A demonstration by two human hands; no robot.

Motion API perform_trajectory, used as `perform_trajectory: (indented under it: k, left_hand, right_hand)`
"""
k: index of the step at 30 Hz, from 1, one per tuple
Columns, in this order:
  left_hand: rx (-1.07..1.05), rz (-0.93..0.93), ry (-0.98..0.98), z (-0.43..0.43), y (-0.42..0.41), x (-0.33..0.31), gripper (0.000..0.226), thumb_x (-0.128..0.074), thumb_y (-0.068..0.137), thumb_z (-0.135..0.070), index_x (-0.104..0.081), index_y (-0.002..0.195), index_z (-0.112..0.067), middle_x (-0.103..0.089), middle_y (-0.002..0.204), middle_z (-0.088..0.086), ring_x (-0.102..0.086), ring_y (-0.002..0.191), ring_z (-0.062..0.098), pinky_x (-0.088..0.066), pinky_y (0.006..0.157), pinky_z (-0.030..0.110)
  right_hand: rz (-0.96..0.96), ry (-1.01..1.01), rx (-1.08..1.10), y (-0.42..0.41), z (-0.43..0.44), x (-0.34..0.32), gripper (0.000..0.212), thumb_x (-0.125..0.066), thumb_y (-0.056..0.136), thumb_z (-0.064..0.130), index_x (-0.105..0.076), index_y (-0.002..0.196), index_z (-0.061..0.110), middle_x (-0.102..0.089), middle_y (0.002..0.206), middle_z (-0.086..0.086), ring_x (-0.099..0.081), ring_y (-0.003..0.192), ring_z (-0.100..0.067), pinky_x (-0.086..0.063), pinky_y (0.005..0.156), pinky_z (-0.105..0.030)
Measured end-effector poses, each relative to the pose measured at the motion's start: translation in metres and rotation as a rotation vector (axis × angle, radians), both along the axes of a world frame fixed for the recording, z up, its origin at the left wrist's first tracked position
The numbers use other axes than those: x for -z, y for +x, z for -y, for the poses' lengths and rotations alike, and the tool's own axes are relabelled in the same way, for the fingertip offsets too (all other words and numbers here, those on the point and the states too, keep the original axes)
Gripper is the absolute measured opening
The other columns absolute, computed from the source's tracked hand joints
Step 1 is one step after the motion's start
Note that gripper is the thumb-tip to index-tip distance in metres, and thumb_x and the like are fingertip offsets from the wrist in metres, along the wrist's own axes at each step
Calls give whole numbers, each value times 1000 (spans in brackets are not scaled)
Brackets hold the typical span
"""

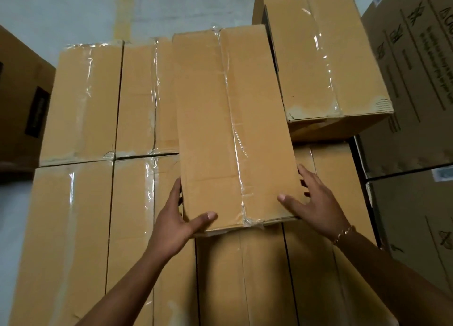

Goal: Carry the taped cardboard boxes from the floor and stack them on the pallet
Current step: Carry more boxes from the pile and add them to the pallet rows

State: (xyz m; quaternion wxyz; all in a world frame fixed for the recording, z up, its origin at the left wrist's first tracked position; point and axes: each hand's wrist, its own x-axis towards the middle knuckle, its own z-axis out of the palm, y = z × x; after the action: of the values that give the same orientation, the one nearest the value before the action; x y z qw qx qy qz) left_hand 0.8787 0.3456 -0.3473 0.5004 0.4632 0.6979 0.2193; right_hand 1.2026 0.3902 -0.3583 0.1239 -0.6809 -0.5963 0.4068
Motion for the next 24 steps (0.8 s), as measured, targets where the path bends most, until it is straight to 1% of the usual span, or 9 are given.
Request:
perform_trajectory:
  k: [2, 4, 6, 8, 10, 12, 16, 20, 24]
  left_hand:
    - [91, -38, -20, 28, -3, 5, 121, -90, 60, -63, -12, 153, -58, -48, 141, -38, -52, 128, -4, -50, 102, 38]
    - [156, -147, -23, 43, -4, 13, 134, -87, 60, -66, 5, 156, -54, -32, 158, -31, -49, 136, 5, -47, 105, 35]
    - [181, -263, 3, 48, -3, 20, 132, -85, 67, -62, 13, 156, -51, -26, 162, -26, -52, 134, 12, -49, 96, 31]
    - [159, -316, 46, 46, -5, 25, 122, -83, 75, -52, 7, 157, -52, -43, 156, -20, -60, 126, 18, -52, 88, 34]
    - [124, -327, 68, 38, -8, 27, 114, -81, 77, -50, 0, 157, -53, -57, 144, -15, -64, 121, 19, -53, 84, 37]
    - [130, -344, 91, 27, -11, 25, 110, -79, 77, -52, -4, 157, -53, -63, 138, -14, -65, 120, 18, -54, 83, 39]
    - [144, -404, 122, 1, -13, 22, 106, -80, 80, -47, -7, 156, -53, -63, 136, -15, -65, 119, 19, -55, 83, 41]
    - [137, -476, 128, -30, -12, 20, 102, -80, 81, -46, -9, 155, -53, -61, 138, -14, -65, 115, 26, -55, 80, 42]
    - [131, -552, 109, -62, -12, 23, 108, -79, 84, -41, -2, 159, -45, -55, 148, -6, -61, 123, 31, -54, 87, 45]
  right_hand:
    - [58, -77, -85, 6, 19, 6, 124, -66, 65, 82, 1, 160, 36, -22, 166, 6, -36, 143, -17, -44, 107, -41]
    - [111, -117, -161, 10, 30, 10, 137, -69, 58, 85, 13, 158, 40, -13, 168, 8, -29, 147, -17, -41, 109, -44]
    - [166, -86, -201, 13, 34, 15, 138, -70, 59, 85, 14, 158, 36, -11, 168, 9, -25, 148, -16, -36, 112, -44]
    - [247, 16, -212, 13, 33, 19, 128, -64, 65, 85, 5, 160, 32, -15, 167, 7, -24, 148, -17, -34, 115, -48]
    - [339, 128, -208, 12, 30, 22, 119, -56, 66, 80, -4, 160, 29, -17, 167, 4, -25, 148, -20, -34, 115, -54]
    - [417, 191, -211, 11, 23, 20, 119, -62, 65, 75, -9, 160, 25, -17, 167, 0, -23, 150, -25, -30, 114, -55]
    - [550, 254, -234, 4, -2, 11, 129, -72, 64, 77, -8, 160, 20, -5, 169, -5, -11, 154, -29, -20, 117, -54]
    - [646, 269, -268, -2, -39, 4, 135, -67, 63, 84, -1, 161, 18, 4, 169, -6, 0, 155, -29, -13, 120, -52]
    - [720, 256, -291, -8, -75, -1, 138, -63, 60, 88, 3, 160, 18, 8, 168, -4, 5, 155, -27, -10, 122, -52]
